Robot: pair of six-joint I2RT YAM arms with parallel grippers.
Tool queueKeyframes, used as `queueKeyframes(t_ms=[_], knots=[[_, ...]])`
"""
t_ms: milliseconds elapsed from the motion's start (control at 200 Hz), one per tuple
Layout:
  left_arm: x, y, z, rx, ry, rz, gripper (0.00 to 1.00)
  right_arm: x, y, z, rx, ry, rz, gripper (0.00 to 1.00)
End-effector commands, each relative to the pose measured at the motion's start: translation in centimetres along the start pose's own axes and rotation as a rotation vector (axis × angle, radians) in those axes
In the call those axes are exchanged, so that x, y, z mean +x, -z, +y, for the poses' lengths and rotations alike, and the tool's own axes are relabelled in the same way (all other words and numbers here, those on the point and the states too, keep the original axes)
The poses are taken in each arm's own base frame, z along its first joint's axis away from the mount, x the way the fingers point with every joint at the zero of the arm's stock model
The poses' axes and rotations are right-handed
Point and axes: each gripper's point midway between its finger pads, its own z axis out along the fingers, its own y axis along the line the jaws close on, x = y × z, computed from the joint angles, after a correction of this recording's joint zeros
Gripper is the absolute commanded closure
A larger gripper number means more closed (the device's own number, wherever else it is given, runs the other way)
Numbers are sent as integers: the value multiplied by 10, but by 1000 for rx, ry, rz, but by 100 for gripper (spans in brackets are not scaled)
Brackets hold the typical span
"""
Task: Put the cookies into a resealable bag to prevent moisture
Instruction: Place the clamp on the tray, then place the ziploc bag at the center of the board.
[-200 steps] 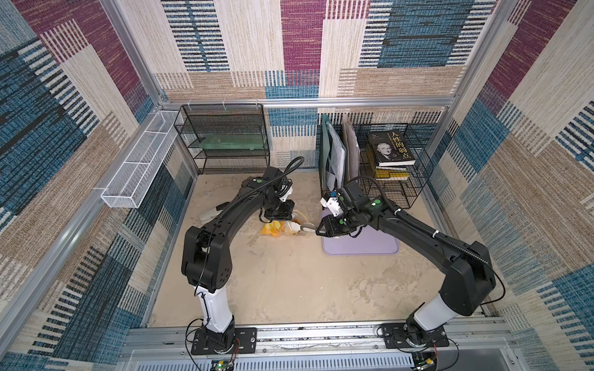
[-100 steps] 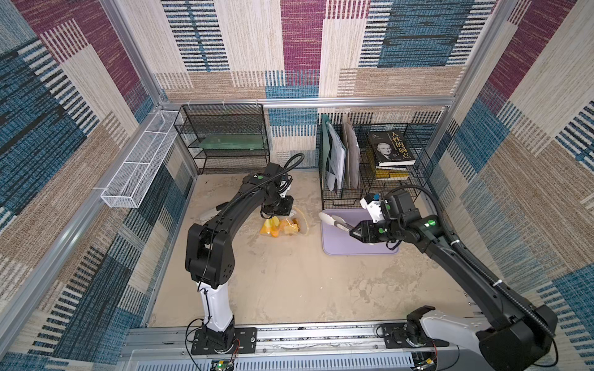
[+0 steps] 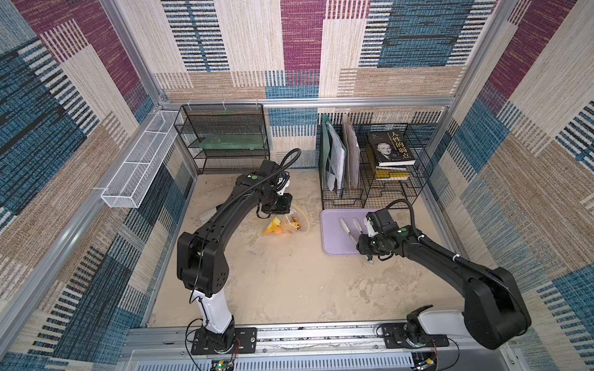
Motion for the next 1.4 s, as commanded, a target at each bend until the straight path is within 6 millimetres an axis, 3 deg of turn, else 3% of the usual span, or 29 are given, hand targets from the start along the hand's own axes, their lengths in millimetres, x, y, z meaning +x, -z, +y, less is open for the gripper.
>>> queueKeyframes(t_ms=[0,175,336,381,531,626,821,922,1127,1292,1392], knots=[[-2,9,-7,28,31,-28,100,-19,-12,-2,26,-28,-65,47],[-2,10,-12,67,55,-54,100,-14,-19,0,19,-27,-34,28],[4,3,-11,75,62,-44,100,-38,12,24,-5,20,-113,9],[5,1,-11,79,68,-42,100,-46,23,40,-56,41,-141,0],[4,5,-19,127,63,-71,100,-66,55,131,-393,89,-217,0],[3,9,-25,158,58,-85,100,-68,54,166,-504,97,-204,6],[4,14,-27,168,56,-100,100,-66,34,202,-558,141,-140,28],[6,16,-26,164,50,-106,100,-63,22,209,-557,137,-98,36],[13,21,-30,194,50,-118,100,-67,-4,209,-535,130,-41,63],[25,25,-29,196,44,-125,100,-90,13,220,-524,262,-110,100],[32,25,-33,238,45,-138,92,-101,23,223,-502,373,-136,100]])
